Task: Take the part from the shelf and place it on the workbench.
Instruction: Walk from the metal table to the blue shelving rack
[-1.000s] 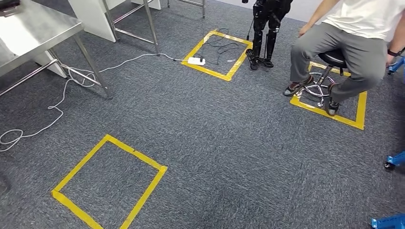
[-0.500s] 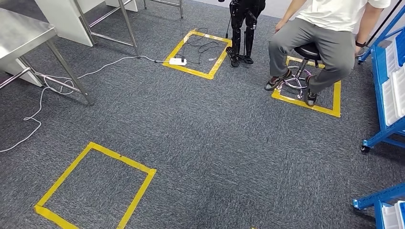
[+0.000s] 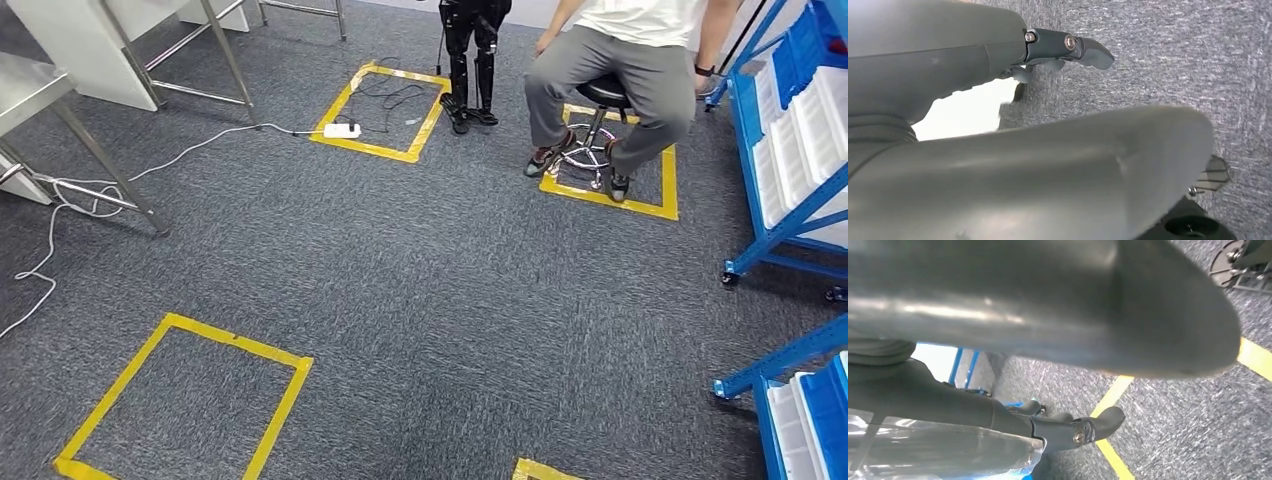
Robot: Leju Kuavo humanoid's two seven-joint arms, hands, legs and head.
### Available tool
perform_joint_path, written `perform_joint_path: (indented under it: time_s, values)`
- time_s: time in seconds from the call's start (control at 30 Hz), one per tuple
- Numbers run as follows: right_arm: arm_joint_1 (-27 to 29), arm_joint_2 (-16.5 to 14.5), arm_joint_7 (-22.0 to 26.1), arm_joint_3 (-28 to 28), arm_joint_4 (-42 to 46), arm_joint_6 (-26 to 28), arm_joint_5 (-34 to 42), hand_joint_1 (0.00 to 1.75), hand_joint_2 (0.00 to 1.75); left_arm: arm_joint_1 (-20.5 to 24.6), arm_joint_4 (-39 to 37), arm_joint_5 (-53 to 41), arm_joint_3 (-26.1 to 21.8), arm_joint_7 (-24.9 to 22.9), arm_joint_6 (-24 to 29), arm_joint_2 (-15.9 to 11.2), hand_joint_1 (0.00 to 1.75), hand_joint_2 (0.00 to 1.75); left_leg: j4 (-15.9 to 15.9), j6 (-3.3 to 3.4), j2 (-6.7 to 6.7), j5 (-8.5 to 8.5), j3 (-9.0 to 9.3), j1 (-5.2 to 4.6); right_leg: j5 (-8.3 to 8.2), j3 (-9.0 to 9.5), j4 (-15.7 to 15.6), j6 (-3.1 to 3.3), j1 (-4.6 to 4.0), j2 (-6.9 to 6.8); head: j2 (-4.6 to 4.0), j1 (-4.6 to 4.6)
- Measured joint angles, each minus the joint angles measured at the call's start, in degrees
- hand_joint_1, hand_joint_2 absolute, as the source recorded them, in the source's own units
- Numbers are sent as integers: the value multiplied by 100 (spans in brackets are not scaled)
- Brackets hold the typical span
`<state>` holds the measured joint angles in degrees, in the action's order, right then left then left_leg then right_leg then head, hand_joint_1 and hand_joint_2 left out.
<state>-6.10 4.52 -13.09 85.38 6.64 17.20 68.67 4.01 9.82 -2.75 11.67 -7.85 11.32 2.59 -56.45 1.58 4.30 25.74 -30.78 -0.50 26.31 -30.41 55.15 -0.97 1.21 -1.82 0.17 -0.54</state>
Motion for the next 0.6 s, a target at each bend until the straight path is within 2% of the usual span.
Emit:
perform_joint_path:
  time_s: [0.03,0.07,0.13,0.17,0.2,0.23,0.27,0.3,0.33,0.37,0.4,0.43,0.5,0.57,0.6]
  values:
    - [4,-3,0,0,0,0,3,0,0,0,1,-10,1,0,0,-2,0,0,-72,-34,-41,65,-22,23,-15,1,-6,34,17,40,0,-4]
    - [5,-7,0,0,0,0,7,0,0,-2,1,-19,2,0,0,-3,0,0,-248,-71,-124,202,-91,45,-36,13,-11,75,38,76,0,-11]
    - [5,-9,-1,1,0,0,17,0,0,-8,-1,-30,3,-4,0,-4,0,0,-939,-133,-328,630,-381,84,-67,7,-13,129,45,147,0,-24]
    - [8,-8,-1,1,0,0,21,0,0,-14,-1,-32,4,-6,0,-3,0,0,-1350,-151,-379,824,-562,100,-75,-5,-11,141,36,186,0,-23]
    - [13,-7,-3,2,0,0,22,0,0,-19,-1,-34,4,-9,0,-4,0,0,-1650,-161,-397,922,-698,111,-78,-11,-10,145,26,230,0,-21]
    - [19,-7,-6,2,0,0,22,0,0,-24,-1,-35,4,-11,0,-4,0,0,-1743,-162,-401,897,-741,119,-78,-11,-6,144,18,278,0,-21]
    - [23,-9,-9,2,0,0,22,0,0,-27,-1,-36,4,-13,0,-5,0,0,-1602,-156,-409,758,-674,126,-78,-4,-2,143,15,329,0,-21]
    - [25,-11,-13,2,0,0,20,0,0,-28,-1,-36,4,-14,0,-8,0,0,-1257,-144,-441,540,-508,133,-77,8,1,142,13,379,0,-22]
    - [22,-16,-14,2,0,0,14,0,0,-29,-2,-38,4,-15,0,-10,0,0,-829,-129,-528,324,-306,143,-78,16,5,139,11,426,0,-21]
    - [15,-21,-15,3,0,0,6,0,0,-31,-2,-39,4,-15,0,-13,0,0,-459,-114,-612,177,-135,148,-78,10,14,127,-8,470,0,-20]
    - [8,-26,-16,3,0,0,-1,0,0,-31,-3,-41,5,-15,0,-16,0,0,-221,-101,-680,97,-31,147,-85,-9,22,105,-21,508,0,-18]
    - [4,-28,-16,4,0,0,-7,0,0,-29,-3,-43,5,-15,0,-18,0,0,-115,-83,-717,82,6,136,-96,-38,26,75,-32,542,0,-17]
    - [9,-30,-19,4,0,0,-10,0,0,-25,-3,-44,7,-18,0,-19,0,0,-85,-26,-652,65,-5,103,-128,-91,16,-5,-31,599,0,-16]
    - [17,-26,-23,4,0,0,-11,0,0,-19,-3,-46,7,-21,1,-16,0,0,-13,65,-569,1,-4,98,-55,-192,152,-38,-30,521,0,-8]
    - [15,-23,-27,5,0,-1,-12,0,0,-15,-3,-51,8,-21,2,-16,0,0,20,103,-524,-29,-8,97,67,-318,384,-22,-33,446,0,0]
